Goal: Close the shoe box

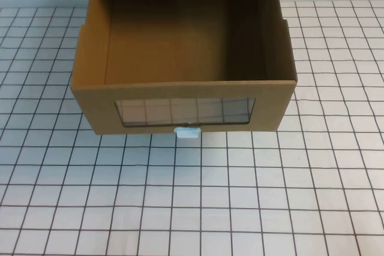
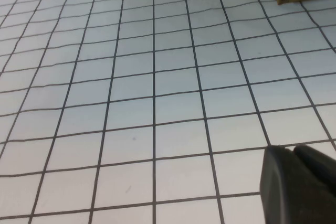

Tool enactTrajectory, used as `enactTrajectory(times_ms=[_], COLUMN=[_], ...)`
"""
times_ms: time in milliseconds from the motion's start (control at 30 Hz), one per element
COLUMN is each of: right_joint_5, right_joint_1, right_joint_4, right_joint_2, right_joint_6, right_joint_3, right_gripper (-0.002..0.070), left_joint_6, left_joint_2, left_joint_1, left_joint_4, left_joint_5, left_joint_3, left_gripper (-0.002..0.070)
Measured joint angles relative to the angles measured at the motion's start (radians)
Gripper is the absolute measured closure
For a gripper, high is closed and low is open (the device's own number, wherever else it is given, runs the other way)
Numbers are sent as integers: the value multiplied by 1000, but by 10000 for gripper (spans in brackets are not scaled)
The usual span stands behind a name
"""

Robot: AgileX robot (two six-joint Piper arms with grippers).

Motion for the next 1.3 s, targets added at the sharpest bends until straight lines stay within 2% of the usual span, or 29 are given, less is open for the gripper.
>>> enactTrajectory(times_ms=[900, 1300], right_joint_5=[-5, -212], right_joint_1=[0, 0], right_joint_4=[0, 0], right_joint_2=[0, 0], right_joint_6=[0, 0], right_joint_3=[0, 0], right_gripper=[689, 689], left_joint_6=[0, 0], left_joint_2=[0, 0], left_joint_1=[0, 0], left_joint_4=[0, 0], left_joint_5=[-20, -188], left_joint_3=[0, 0], left_gripper=[680, 680])
